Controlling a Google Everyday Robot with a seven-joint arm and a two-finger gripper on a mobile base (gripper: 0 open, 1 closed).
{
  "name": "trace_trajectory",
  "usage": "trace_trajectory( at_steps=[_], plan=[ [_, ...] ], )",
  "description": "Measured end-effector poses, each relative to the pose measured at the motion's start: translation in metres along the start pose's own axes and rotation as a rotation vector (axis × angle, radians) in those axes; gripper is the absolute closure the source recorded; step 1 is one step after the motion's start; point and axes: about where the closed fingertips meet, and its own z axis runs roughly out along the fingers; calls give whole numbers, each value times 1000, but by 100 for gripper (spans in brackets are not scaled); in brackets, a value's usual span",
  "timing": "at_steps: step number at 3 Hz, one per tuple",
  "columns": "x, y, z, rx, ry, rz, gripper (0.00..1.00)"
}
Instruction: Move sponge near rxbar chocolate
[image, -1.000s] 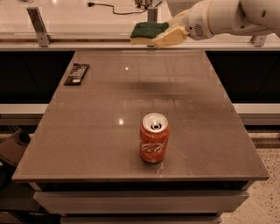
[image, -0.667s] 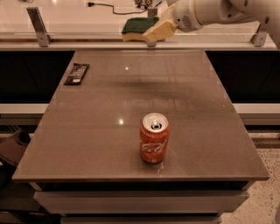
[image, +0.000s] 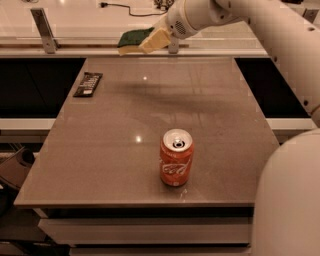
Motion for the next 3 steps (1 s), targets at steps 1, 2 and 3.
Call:
trace_trajectory(
  at_steps=[1,2,3],
  plan=[
    [0,10,45,-67,-6,14,100],
    [1,21,84,-140,-13,24,100],
    [2,20,88,-145,-15,26,100]
  ],
)
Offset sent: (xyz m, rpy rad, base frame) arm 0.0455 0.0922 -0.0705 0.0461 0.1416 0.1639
